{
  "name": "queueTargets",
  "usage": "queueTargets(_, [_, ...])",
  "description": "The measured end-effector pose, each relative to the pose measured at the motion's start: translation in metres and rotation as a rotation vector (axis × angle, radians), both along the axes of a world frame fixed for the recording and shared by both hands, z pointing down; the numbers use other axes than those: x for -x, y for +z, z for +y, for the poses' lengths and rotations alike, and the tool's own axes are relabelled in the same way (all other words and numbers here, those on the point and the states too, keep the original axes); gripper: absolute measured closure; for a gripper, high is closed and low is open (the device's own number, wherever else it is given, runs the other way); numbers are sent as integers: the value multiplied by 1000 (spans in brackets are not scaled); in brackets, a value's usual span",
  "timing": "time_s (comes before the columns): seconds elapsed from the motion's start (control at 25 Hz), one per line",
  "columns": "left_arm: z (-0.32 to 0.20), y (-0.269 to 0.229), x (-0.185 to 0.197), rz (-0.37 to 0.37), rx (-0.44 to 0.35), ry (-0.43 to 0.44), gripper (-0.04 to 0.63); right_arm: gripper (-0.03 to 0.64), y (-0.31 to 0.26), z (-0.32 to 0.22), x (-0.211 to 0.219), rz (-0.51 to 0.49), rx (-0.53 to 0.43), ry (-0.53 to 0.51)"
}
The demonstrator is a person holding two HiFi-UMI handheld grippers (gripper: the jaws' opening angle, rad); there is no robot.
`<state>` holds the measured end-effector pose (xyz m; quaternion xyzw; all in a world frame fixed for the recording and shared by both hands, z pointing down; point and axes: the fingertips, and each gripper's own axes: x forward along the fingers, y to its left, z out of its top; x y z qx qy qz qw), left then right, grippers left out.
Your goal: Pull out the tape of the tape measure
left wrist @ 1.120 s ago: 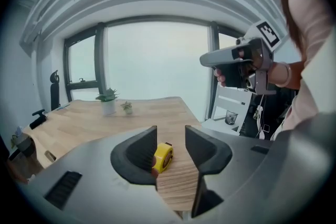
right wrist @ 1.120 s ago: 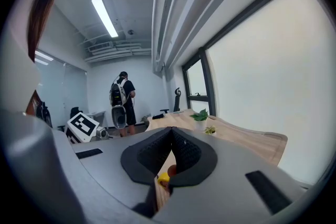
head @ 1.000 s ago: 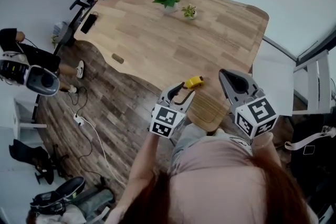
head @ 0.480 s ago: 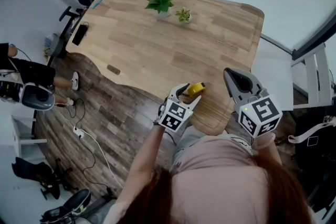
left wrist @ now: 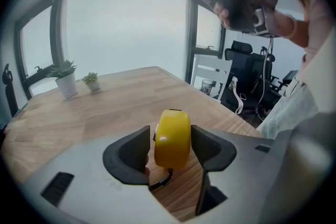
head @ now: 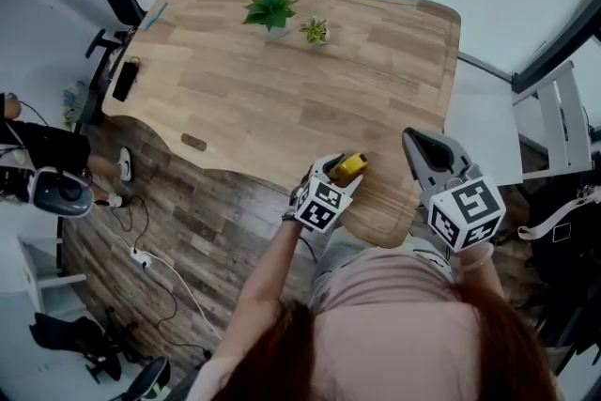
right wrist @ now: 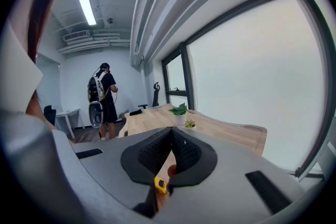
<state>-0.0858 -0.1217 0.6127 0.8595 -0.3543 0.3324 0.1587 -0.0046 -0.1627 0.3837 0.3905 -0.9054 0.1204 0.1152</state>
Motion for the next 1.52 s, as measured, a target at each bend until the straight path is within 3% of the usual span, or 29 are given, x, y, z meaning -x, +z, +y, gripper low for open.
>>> queueTargets(0.16, [0, 14, -4, -39, 12, 48, 363, 617, 4, -1, -4, 13, 9, 34])
queueTargets(0.28, [-1, 23, -4, -70, 2, 59, 410, 617, 8, -4, -5, 20, 17, 54])
queueTargets(0.56, [-2, 26, -5, -44, -8, 55, 423, 617, 11, -5, -6, 28, 23, 85])
queueTargets(0.88, [-2, 20, -3, -16, 35, 10, 426, 617, 16, -3, -13, 30, 31, 146])
queueTargets(1.08, [-9, -2, -1, 21, -4, -28, 426, 617, 17, -2, -11, 13, 26, 141])
queueTargets(1.52, [-21, -93, 11, 70, -128, -113, 426, 617, 15, -2, 13, -30, 22, 1])
